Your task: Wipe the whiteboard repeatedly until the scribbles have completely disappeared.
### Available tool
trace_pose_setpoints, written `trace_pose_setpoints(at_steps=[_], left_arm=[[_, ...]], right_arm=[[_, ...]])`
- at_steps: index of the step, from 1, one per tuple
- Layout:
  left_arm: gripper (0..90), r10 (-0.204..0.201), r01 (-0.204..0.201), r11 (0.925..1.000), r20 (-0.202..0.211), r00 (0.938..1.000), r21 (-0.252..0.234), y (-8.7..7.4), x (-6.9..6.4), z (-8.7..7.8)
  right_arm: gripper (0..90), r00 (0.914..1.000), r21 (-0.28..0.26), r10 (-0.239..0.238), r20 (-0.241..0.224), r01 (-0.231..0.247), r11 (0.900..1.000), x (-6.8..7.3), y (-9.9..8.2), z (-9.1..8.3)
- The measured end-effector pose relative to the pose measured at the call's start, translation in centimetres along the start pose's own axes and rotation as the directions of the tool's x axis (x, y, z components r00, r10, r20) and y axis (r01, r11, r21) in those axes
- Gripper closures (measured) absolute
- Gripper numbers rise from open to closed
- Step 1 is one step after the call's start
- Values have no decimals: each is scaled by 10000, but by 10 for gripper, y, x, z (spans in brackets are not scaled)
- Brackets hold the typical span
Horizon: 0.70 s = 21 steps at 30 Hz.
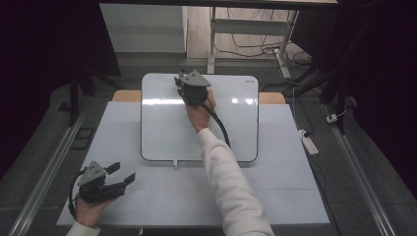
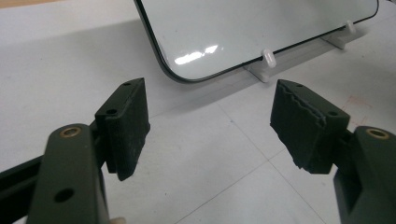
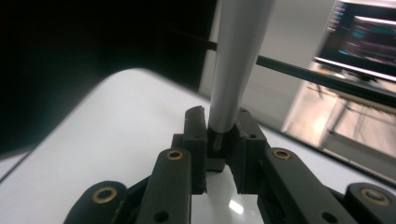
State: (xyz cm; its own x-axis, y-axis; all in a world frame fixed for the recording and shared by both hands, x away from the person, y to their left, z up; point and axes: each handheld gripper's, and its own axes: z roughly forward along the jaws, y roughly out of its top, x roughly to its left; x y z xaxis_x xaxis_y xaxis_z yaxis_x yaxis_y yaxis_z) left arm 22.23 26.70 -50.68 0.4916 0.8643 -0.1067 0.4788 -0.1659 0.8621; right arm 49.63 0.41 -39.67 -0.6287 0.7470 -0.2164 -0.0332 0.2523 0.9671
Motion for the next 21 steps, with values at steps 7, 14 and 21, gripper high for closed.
trace_pose_setpoints(at_steps=[7, 14, 21], left_arm=[[288, 17, -17, 10000, -49, 10000, 27, 0, -1, 1], [287, -22, 23, 10000, -100, 9999, 52, 0, -1, 1], [288, 70, -68, 10000, -293, 9995, 48, 2, -4, 3]], right_arm=[[781, 9989, 174, -274, -392, 281, 9995, 6, -13, -13], [781, 9979, 638, -278, -579, 315, 9975, 2, -14, -27], [781, 9837, 780, 435, -1744, -302, 9965, -19, -23, -83]])
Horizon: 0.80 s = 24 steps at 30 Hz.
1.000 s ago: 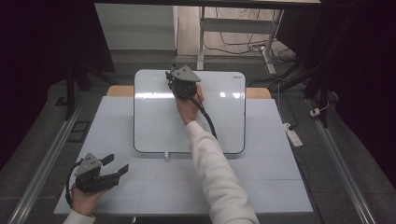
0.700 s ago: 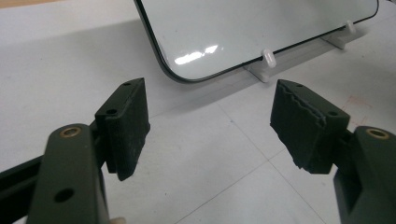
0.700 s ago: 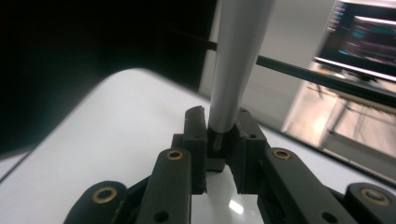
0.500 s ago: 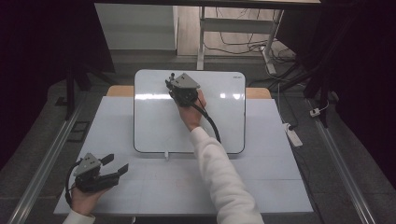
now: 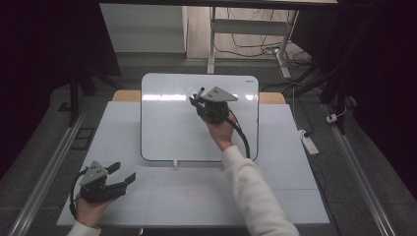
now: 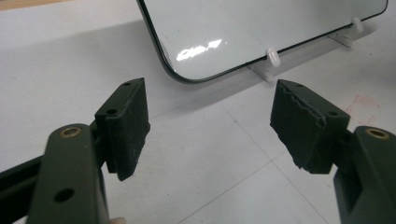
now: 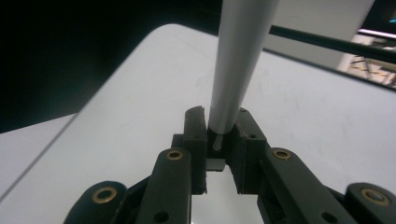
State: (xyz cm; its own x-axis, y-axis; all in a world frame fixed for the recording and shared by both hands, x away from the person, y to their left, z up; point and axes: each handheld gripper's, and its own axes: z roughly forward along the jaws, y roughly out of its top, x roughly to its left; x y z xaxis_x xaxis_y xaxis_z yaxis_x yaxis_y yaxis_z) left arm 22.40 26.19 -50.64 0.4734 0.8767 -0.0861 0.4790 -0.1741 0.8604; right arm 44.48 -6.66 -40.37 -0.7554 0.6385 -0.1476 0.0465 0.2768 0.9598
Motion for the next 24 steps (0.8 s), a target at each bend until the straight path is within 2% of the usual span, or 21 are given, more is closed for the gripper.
trace_pose_setpoints(at_steps=[6, 10, 11, 13, 15, 18, 23, 24], left_arm=[[288, 364, -364, 9993, -22, 9993, 72, 8, -9, 3], [288, 788, -788, 9969, 104, 9968, 0, 19, -20, 5], [289, 869, -869, 9962, 127, 9961, -35, 22, -22, 5], [291, 1057, -1054, 9943, 186, 9942, -131, 29, -29, 6], [291, 1235, -1227, 9921, 288, 9919, -271, 37, -35, 7], [294, 1527, -1505, 9875, 469, 9872, -467, 50, -45, 11], [298, 1829, -1762, 9816, 964, 9784, -740, 70, -60, 20], [301, 1936, -1854, 9794, 1112, 9748, -802, 75, -64, 22]], right_arm=[[781, 9950, 284, 268, -962, -242, 9993, 5, -18, -54], [780, 9837, 666, 306, -1770, -191, 9976, 17, -33, -77], [780, 9779, 802, 375, -2059, -213, 9965, 21, -37, -82], [780, 9724, 914, 334, -2307, -125, 9957, 26, -42, -87], [780, 9624, 1020, 455, -2677, -186, 9946, 31, -47, -92], [780, 9537, 1178, 493, -2968, -146, 9929, 38, -51, -95], [779, 9358, 1410, 698, -3456, -217, 9898, 49, -61, -96], [779, 9316, 1443, 759, -3556, -255, 9892, 50, -63, -96]])
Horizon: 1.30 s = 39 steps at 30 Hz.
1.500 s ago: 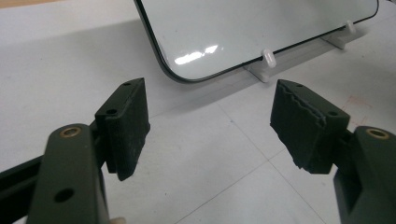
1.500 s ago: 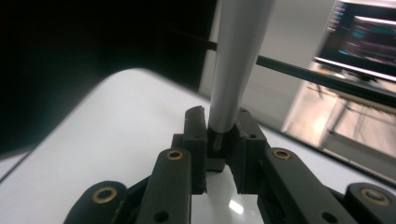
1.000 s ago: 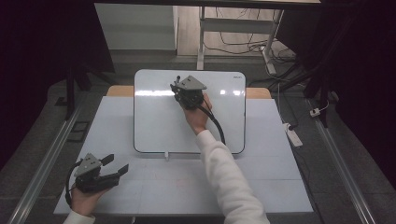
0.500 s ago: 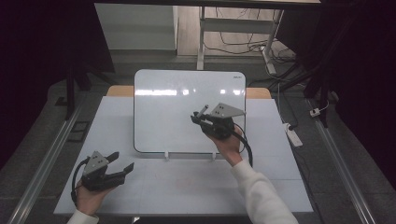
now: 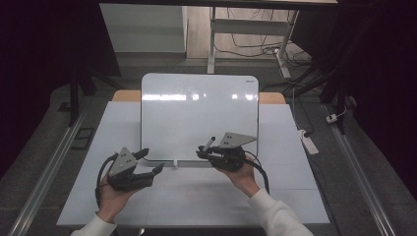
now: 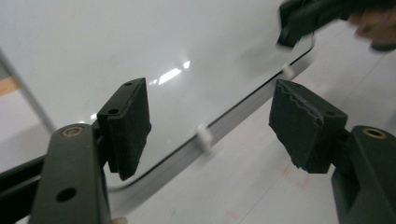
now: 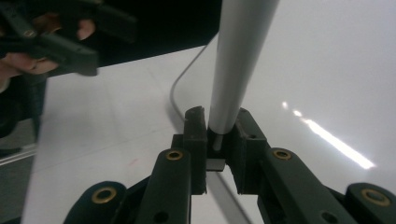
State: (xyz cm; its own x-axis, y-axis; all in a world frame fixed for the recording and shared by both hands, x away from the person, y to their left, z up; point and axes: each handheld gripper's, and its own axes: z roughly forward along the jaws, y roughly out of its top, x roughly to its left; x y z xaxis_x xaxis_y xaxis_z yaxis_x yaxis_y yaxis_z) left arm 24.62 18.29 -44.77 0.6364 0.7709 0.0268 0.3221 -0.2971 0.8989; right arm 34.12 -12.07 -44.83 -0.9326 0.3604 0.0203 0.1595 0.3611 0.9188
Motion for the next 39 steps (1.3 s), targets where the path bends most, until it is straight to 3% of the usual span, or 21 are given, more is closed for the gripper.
trace_pose_setpoints(at_steps=[4, 8, 12, 14, 18, 20, 24, 27, 31, 35, 37, 39], left_arm=[[312, 289, -284, 9995, 465, 9985, -116, 16, -9, 11], [330, 610, -585, 9979, 1044, 9927, -263, 33, -21, 25], [388, 971, -912, 9949, 1654, 9814, -429, 45, -34, 37], [439, 1190, -1120, 9926, 2012, 9723, -460, 49, -40, 44], [534, 1454, -1392, 9893, 2269, 9630, -432, 52, -50, 57], [580, 1540, -1487, 9880, 2174, 9639, -408, 53, -54, 62], [674, 1595, -1550, 9871, 1746, 9716, -392, 53, -57, 69], [795, 1683, -1631, 9855, 1496, 9743, -467, 53, -59, 70], [815, 1875, -1833, 9820, 1251, 9743, -445, 52, -61, 69], [820, 1771, -1737, 9841, 1384, 9744, -366, 55, -58, 65], [821, 1800, -1767, 9836, 1211, 9762, -374, 59, -53, 59], [821, 1567, -1524, 9872, 1096, 9815, -463, 65, -41, 51]], right_arm=[[779, 9992, 187, 24, -398, -16, 9998, 6, -7, 5], [779, 9979, 339, 175, -630, -154, 9993, 9, -13, 9], [779, 9955, 450, 402, -863, -364, 9983, 11, -17, 12], [779, 9942, 468, 499, -956, -455, 9979, 11, -18, 13], [778, 9935, 491, 698, -902, -656, 9966, 11, -18, 13], [778, 9921, 440, 852, -920, -814, 9957, 11, -19, 14], [778, 9916, 440, 962, -869, -927, 9947, 12, -20, 16], [778, 9917, 437, 976, -831, -943, 9946, 14, -21, 17], [777, 9910, 411, 1066, -808, -1035, 9938, 14, -22, 18], [755, 9900, 310, 1149, -815, -1127, 9931, 17, -22, 18], [674, 9915, 251, 1091, -704, -1076, 9939, 19, -21, 14], [632, 9940, 146, 991, -466, -985, 9950, 21, -20, 7]])
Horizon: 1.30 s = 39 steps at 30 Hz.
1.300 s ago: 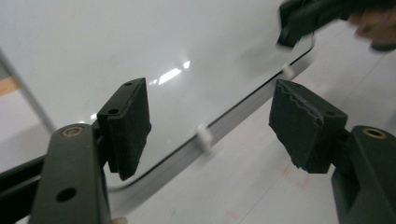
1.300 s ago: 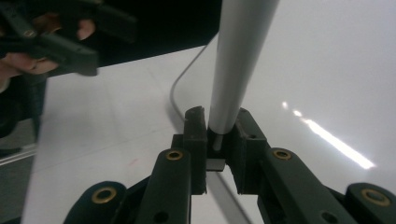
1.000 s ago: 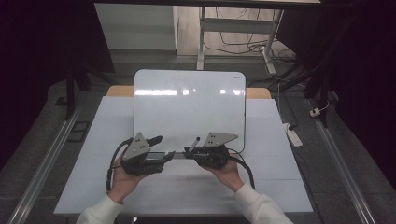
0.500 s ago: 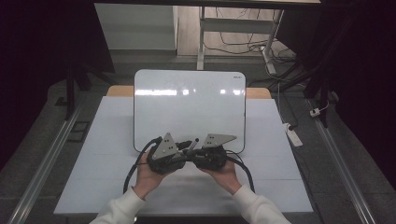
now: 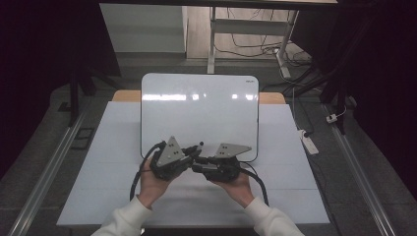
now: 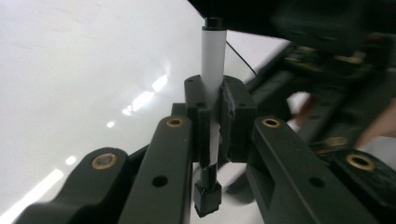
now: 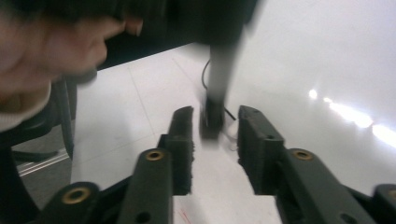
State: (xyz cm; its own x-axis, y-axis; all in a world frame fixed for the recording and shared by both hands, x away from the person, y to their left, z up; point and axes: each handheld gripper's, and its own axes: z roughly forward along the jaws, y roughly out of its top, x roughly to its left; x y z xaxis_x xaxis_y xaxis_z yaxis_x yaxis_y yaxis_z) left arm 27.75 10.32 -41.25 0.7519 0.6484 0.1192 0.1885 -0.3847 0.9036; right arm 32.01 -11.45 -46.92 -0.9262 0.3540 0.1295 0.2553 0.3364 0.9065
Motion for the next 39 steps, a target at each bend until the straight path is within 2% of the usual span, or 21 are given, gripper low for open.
trace_pose_setpoints(at_steps=[3, 5, 7, 9, 12, 14, 17, 19, 21, 24, 27, 29, 34, 36, 39], left_arm=[[820, -619, 619, 9981, -85, 9980, -79, 9, 25, -9], [820, -700, 707, 9974, -420, 9967, 151, 16, 42, -11], [820, -1012, 1040, 9941, -822, 9915, 304, 21, 63, -12], [820, -1361, 1406, 9895, -1123, 9843, 331, 23, 79, -12], [819, -1808, 1901, 9809, -1664, 9693, 414, 28, 104, -14], [819, -2122, 2245, 9735, -1931, 9580, 438, 31, 118, -14], [819, -2308, 2526, 9652, -2346, 9443, 674, 38, 135, -14], [819, -2478, 2785, 9564, -2603, 9332, 879, 42, 148, -13], [819, -2687, 3080, 9450, -2761, 9228, 1098, 45, 162, -12], [819, -2967, 3517, 9247, -3028, 9057, 1459, 49, 181, -7], [818, -3073, 3790, 9065, -3246, 8945, 1861, 50, 195, 2], [818, -2997, 3818, 9002, -3380, 8921, 2093, 51, 200, 8], [817, -2816, 3826, 8881, -3563, 8909, 2547, 51, 209, 25], [816, -2752, 3811, 8863, -3626, 8904, 2632, 50, 211, 30], [816, -2520, 3649, 8915, -3755, 8919, 2685, 50, 212, 36]], right_arm=[[599, 9992, -135, -5, 407, 10, 9999, -1, -3, -19], [581, 9967, -174, 53, 808, -40, 9998, -4, -9, -35], [564, 9916, -178, 196, 1278, -175, 9997, -10, -17, -53], [549, 9825, -167, 317, 1834, -291, 9994, -17, -26, -72], [532, 9604, -161, 372, 2761, -341, 9993, -26, -39, -97], [520, 9403, -38, 264, 3394, -267, 9996, -31, -47, -111], [509, 9219, -75, 363, 3857, -362, 9993, -37, -57, -128], [502, 9104, -57, 280, 4127, -281, 9996, -40, -60, -136], [497, 9024, -54, 193, 4304, -188, 9998, -42, -62, -142], [495, 8967, -207, 340, 4414, -277, 9994, -45, -64, -150], [494, 8894, -224, 366, 4557, -297, 9993, -46, -65, -153], [495, 8866, -203, 377, 4610, -319, 9993, -46, -66, -154], [492, 8843, -141, 391, 4653, -367, 9992, -46, -67, -151], [492, 8849, -114, 382, 4642, -371, 9992, -46, -67, -150], [490, 8858, -41, 388, 4624, -416, 9991, -47, -69, -149]])
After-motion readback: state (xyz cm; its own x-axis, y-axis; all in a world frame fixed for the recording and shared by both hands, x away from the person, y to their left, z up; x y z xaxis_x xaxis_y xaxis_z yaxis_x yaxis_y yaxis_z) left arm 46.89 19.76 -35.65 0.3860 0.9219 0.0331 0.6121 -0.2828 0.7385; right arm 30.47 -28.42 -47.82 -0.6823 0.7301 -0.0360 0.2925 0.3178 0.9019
